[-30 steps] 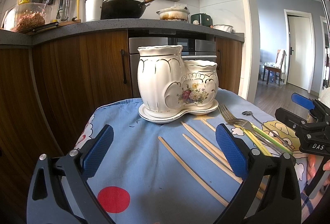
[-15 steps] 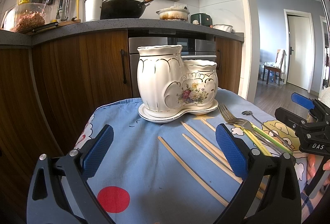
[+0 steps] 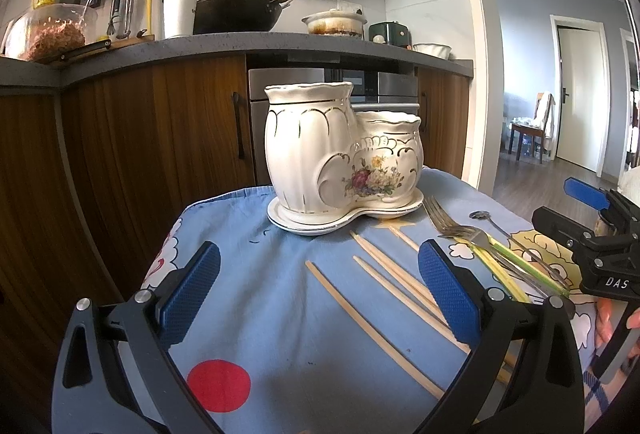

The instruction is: Organize utensils

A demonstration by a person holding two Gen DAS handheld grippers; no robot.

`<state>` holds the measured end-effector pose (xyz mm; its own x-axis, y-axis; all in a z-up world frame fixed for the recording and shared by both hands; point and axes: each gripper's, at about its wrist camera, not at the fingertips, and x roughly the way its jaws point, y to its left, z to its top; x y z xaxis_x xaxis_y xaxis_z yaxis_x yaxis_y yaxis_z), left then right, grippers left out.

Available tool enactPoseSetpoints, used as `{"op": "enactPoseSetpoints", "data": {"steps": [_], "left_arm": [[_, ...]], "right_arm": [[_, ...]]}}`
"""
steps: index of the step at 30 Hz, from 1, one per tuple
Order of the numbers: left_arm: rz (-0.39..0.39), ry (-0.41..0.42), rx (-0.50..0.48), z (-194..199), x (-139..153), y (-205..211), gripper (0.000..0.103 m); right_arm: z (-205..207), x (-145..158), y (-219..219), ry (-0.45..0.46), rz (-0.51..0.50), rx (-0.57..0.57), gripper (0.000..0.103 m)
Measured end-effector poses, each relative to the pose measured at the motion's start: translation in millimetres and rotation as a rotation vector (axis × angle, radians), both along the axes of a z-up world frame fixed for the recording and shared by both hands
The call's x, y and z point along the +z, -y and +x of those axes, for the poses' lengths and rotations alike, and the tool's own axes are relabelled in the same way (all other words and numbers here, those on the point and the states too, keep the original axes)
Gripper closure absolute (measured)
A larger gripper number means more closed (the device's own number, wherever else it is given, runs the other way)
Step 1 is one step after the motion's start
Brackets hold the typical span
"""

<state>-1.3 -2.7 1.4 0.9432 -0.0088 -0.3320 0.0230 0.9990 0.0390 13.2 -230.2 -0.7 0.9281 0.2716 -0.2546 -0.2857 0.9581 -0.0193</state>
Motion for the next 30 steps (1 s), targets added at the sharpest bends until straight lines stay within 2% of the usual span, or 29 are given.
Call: {"op": "enactPoseSetpoints", "data": {"steps": [8,11,14,18,20,23,25,30], "left_arm": [[0.007,-0.008,-0.019,2,-1,-1,0.005],[-0.012,-0.019,-0.060,1,-2,-2,0.005],[-0.013,-0.032,-0.049,2,-2,-1,0.005],[-0.071,-0.088,-0.046,8,0,-6,0.005],[-0.057,-0.104,-0.048,9,3,-4,0.005],[0.000,-0.128,-0.041,13,9,2,0.005],[0.040,-0.161,-0.026,18,12,7,0.005],[0.065,-0.280,-0.022,32,4,12,0.005]], "right_arm": [[0,1,3,-0.007,0.010,-0.007,0.005],[4,0,3,-0.013,0.025,-0.013,0.005],[6,1,9,-0.026,0.037,-0.016,0.005],[11,6,14,-0.053,0.016,-0.052,0.005],[19,9,18,-0.089,-0.002,-0.068,0.005],[42,11,29,-0.202,-0.021,-0.098,0.005],[54,10,34,-0.242,-0.053,-0.112,0.005],[74,9,39,-0.335,-0.076,-0.109,0.005]]}}
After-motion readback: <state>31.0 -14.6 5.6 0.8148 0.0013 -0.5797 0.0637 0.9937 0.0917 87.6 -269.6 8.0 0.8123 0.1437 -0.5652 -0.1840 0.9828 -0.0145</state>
